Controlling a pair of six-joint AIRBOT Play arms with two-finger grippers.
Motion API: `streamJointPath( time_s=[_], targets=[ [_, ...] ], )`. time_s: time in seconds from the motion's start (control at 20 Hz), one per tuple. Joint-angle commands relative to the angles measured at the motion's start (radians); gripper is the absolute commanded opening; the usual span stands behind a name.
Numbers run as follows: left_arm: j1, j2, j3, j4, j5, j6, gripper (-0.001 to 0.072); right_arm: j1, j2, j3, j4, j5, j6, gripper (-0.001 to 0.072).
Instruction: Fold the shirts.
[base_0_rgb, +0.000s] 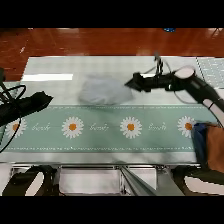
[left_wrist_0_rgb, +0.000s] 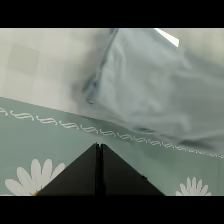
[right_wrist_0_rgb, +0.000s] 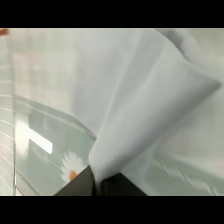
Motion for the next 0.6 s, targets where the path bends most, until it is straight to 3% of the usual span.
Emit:
streamJointPath(
  time_s=[0.0,0.1,0.25,0.55],
  targets=[
    [0.001,-0.018,0.0,0.0,0.0,0.001,0.0029,-0.042,-0.007,0.351,-0.225,0.089,0.168,0.0018],
    [0.001,-0.02,0.0,0.0,-0.001,0.001,0.0029,-0.118,-0.007,0.504,-0.308,0.178,0.243,0.0018],
    [0.001,-0.02,0.0,0.0,-0.001,0.001,0.0029,-0.309,0.004,0.645,-0.314,0.329,0.299,0.0018],
    [0.001,-0.02,0.0,-0.012,0.007,-0.003,0.0029,-0.787,0.104,0.658,-0.324,0.553,0.38,0.0018]
  ],
)
